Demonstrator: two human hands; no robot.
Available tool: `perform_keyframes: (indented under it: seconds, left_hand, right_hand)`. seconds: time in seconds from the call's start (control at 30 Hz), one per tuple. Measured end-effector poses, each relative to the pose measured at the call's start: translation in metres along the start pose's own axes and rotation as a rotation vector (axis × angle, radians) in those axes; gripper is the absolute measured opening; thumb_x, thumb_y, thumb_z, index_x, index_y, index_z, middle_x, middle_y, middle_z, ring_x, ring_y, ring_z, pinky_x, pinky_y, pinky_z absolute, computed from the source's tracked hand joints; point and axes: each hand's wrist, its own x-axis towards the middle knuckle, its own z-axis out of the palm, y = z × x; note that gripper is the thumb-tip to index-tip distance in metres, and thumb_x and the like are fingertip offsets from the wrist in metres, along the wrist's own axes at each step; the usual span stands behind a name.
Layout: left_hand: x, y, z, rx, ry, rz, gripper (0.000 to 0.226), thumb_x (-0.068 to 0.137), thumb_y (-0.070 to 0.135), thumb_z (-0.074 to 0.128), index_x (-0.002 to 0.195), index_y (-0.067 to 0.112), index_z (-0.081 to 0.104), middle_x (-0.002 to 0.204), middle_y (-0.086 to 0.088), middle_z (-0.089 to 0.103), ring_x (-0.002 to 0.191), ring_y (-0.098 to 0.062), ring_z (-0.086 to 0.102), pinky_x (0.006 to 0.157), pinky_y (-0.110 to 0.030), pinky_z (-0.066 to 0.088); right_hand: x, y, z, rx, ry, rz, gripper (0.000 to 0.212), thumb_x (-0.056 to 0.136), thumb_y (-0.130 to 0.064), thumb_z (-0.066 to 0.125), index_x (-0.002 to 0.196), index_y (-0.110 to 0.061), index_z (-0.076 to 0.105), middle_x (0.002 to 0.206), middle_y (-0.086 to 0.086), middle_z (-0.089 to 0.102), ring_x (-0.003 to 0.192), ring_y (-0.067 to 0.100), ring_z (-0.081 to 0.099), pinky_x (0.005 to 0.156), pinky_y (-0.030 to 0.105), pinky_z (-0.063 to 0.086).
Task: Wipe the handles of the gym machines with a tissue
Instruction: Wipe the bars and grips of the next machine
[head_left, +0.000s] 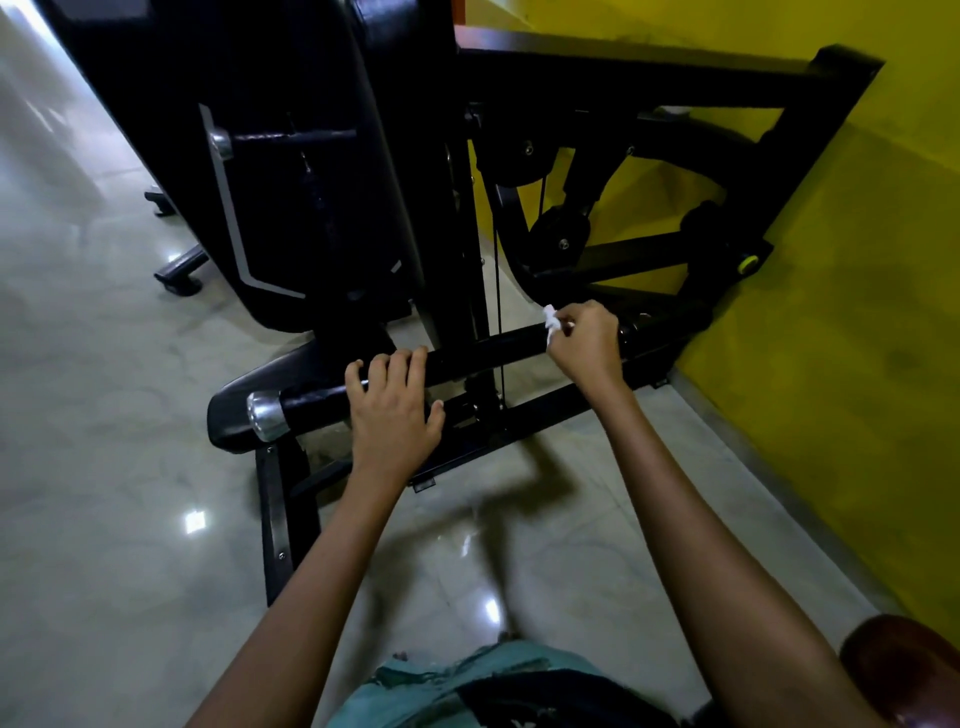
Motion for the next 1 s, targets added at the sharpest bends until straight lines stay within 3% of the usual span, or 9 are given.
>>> perform_keyframes:
  seconds: [0.1,0.17,0.27,0.4,0.57,0.7,0.87,1.0]
  left_hand:
    - [0.000,0.000,-0.001,0.005,0.012,0.001,0.060,0.073,0.037,0.069,0.123,0.007,0.054,0.111,-0.011,0.060,0.100,-0.029,0.055,0.097,-0.045,0.026]
    - [0.000,0.001,-0.001,0.002,0.015,0.002,0.061,0.072,0.036,0.071,0.123,0.007,0.055,0.110,-0.011,0.061,0.100,-0.029,0.055,0.097,-0.045,0.025]
    - [0.000,0.001,-0.003,0.005,0.015,-0.001,0.062,0.071,0.037,0.072,0.123,0.007,0.056,0.111,-0.011,0.061,0.101,-0.029,0.056,0.097,-0.045,0.026]
    - [0.000,0.002,-0.004,0.006,-0.003,-0.013,0.062,0.071,0.038,0.071,0.123,0.008,0.057,0.111,-0.009,0.061,0.102,-0.028,0.057,0.099,-0.045,0.026]
    - [0.000,0.001,-0.004,0.005,-0.025,-0.007,0.063,0.071,0.040,0.071,0.124,0.008,0.056,0.112,-0.009,0.061,0.103,-0.028,0.056,0.098,-0.046,0.026]
    - [0.000,-0.002,-0.008,0.014,-0.053,0.005,0.068,0.069,0.042,0.071,0.126,0.009,0.055,0.114,-0.008,0.061,0.104,-0.026,0.057,0.098,-0.047,0.036]
    - [0.000,-0.001,-0.011,-0.001,-0.067,-0.002,0.070,0.066,0.042,0.074,0.125,0.009,0.057,0.113,-0.008,0.062,0.103,-0.026,0.059,0.097,-0.048,0.041]
    - [0.000,-0.002,-0.014,-0.009,-0.083,0.009,0.071,0.064,0.042,0.075,0.124,0.009,0.057,0.112,-0.008,0.063,0.101,-0.026,0.060,0.096,-0.049,0.042]
  right_hand:
    - [-0.013,-0.022,0.010,0.004,-0.059,-0.071,0.019,0.089,-0.012,0.059,0.098,0.002,0.068,0.101,0.011,0.058,0.083,0.019,0.057,0.072,0.024,0.048]
    - [-0.023,-0.026,0.016,-0.003,-0.092,-0.186,0.023,0.087,-0.017,0.062,0.099,0.002,0.069,0.100,0.013,0.059,0.091,0.022,0.057,0.078,0.031,0.050]
    - [-0.026,-0.020,0.017,0.009,-0.058,-0.213,0.024,0.087,-0.014,0.063,0.107,-0.001,0.068,0.100,0.014,0.060,0.095,0.024,0.056,0.080,0.038,0.053]
    - [-0.026,-0.032,0.023,0.023,-0.011,-0.160,0.022,0.091,-0.013,0.058,0.107,-0.001,0.068,0.098,0.012,0.060,0.093,0.022,0.055,0.077,0.027,0.049]
    - [-0.045,-0.044,0.034,0.045,-0.107,-0.302,0.024,0.090,-0.008,0.057,0.110,-0.001,0.066,0.100,0.011,0.059,0.095,0.021,0.055,0.077,0.029,0.051]
    - [-0.032,-0.031,0.025,-0.040,-0.014,-0.161,0.021,0.089,-0.005,0.054,0.106,-0.003,0.067,0.104,0.011,0.058,0.101,0.024,0.053,0.075,0.022,0.042]
    - [-0.056,-0.061,0.039,-0.196,-0.063,-0.380,0.028,0.088,0.002,0.050,0.110,-0.006,0.065,0.107,0.012,0.061,0.105,0.026,0.050,0.080,0.032,0.047]
    - [-0.055,-0.056,0.036,-0.148,-0.041,-0.367,0.028,0.089,-0.002,0.050,0.111,-0.006,0.067,0.108,0.013,0.065,0.102,0.026,0.051,0.082,0.031,0.046]
